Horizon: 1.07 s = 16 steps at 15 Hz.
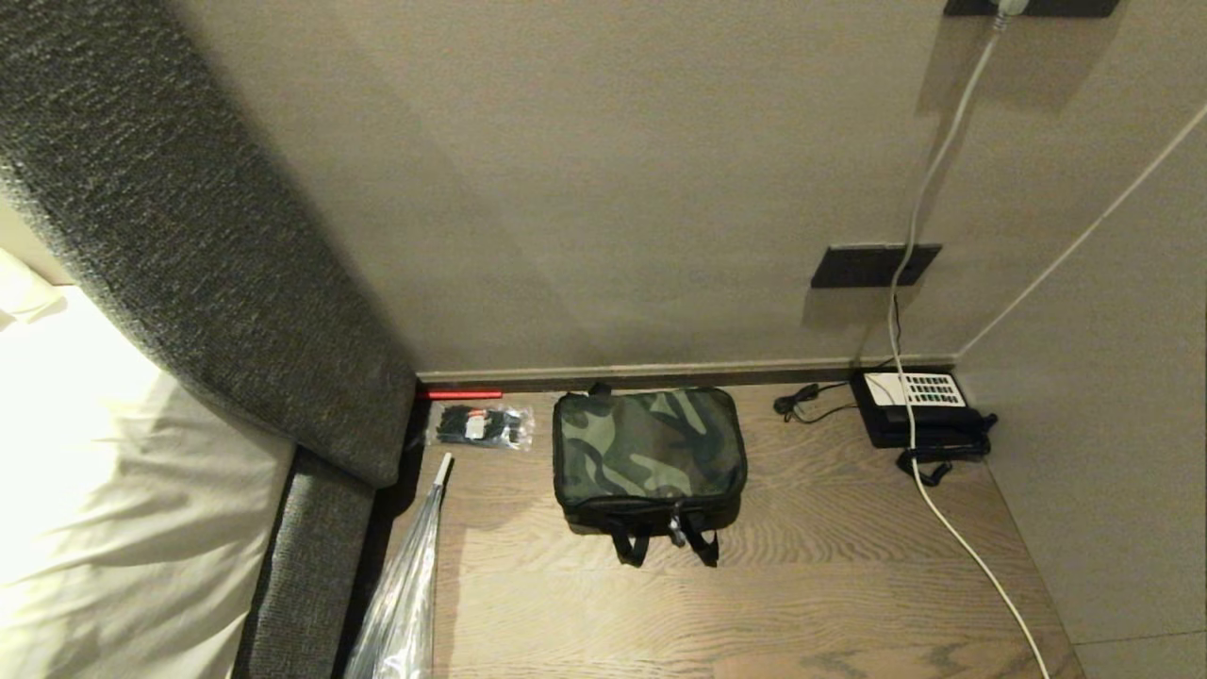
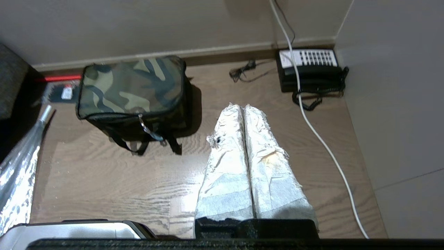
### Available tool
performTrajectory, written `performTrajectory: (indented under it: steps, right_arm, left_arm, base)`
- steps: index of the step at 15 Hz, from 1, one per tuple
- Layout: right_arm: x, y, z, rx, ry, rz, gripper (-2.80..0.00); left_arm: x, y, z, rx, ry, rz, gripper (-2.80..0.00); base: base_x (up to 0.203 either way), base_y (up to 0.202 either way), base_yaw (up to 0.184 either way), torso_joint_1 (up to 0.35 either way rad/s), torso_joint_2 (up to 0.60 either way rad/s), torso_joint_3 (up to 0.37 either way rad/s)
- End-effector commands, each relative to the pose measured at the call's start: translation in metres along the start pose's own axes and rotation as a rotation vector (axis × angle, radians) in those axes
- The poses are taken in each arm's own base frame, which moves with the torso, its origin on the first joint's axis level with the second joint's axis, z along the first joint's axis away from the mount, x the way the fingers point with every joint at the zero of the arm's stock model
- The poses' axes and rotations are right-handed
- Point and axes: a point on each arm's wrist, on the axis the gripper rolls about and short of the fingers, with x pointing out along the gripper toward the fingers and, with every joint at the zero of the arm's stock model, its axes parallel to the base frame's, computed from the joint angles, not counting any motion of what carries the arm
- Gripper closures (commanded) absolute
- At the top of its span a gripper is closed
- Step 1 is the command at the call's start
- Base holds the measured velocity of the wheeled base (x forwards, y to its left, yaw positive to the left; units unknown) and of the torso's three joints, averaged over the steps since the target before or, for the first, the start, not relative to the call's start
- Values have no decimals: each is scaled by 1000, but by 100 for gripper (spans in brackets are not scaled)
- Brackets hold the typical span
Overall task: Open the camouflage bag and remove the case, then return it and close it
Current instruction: Open the top of the storage box
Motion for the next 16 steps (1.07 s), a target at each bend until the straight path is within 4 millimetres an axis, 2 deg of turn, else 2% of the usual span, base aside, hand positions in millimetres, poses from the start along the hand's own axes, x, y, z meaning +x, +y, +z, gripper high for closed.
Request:
performTrajectory:
  steps: [1,16]
  right_arm:
    - [1,0,-3,0,11,-1,0]
    - [1,0,-3,0,11,-1,0]
  left_arm:
    - [0,0,0,-1,-1,0,0]
    - [0,0,0,-2,-1,1,0]
  base:
    - [0,0,0,2,1,-192]
    - [0,0,0,2,3,-199]
